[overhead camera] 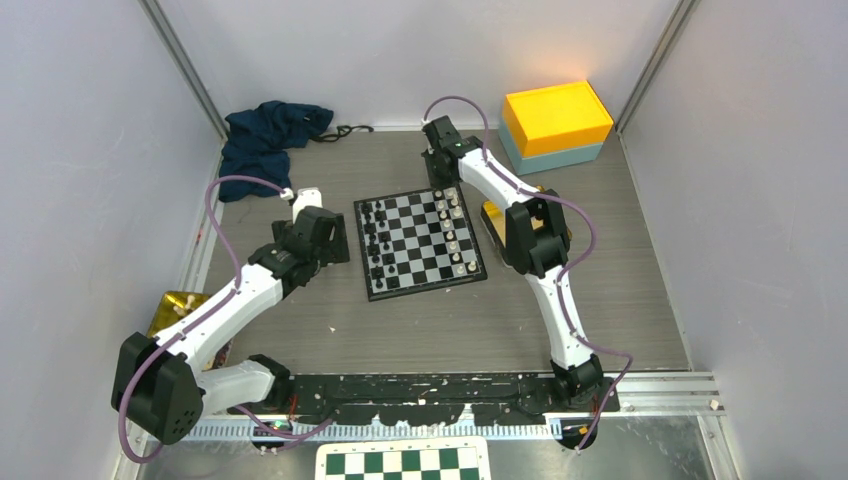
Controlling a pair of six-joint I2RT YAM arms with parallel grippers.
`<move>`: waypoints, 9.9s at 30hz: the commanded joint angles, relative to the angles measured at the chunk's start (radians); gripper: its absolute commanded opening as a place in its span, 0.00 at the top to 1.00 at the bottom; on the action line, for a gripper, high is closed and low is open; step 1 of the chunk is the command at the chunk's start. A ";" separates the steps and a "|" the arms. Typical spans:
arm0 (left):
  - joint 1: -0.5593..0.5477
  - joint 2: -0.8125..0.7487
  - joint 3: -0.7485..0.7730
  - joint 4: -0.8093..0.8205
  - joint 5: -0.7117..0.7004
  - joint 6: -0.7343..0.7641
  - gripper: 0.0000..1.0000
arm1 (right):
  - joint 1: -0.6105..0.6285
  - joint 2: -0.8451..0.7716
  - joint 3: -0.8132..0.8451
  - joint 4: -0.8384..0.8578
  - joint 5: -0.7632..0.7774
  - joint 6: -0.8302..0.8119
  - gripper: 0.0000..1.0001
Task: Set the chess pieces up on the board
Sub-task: Place the chess piece on the chessboard, then pick up the chess piece from the storage box, then place the chess piece on the chessboard.
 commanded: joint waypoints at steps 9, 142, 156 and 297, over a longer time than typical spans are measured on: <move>-0.004 -0.006 0.033 0.028 -0.002 0.001 0.00 | 0.002 -0.082 -0.017 0.022 0.003 0.015 0.97; -0.013 0.099 0.117 0.026 0.029 0.010 0.00 | -0.246 -0.546 -0.764 0.238 0.196 0.241 0.60; -0.015 0.104 0.113 0.024 0.024 0.011 0.00 | -0.254 -0.534 -0.770 0.234 0.185 0.245 0.67; -0.030 0.059 0.076 0.032 0.032 0.001 0.00 | -0.017 -0.439 -0.610 0.169 0.041 0.307 0.99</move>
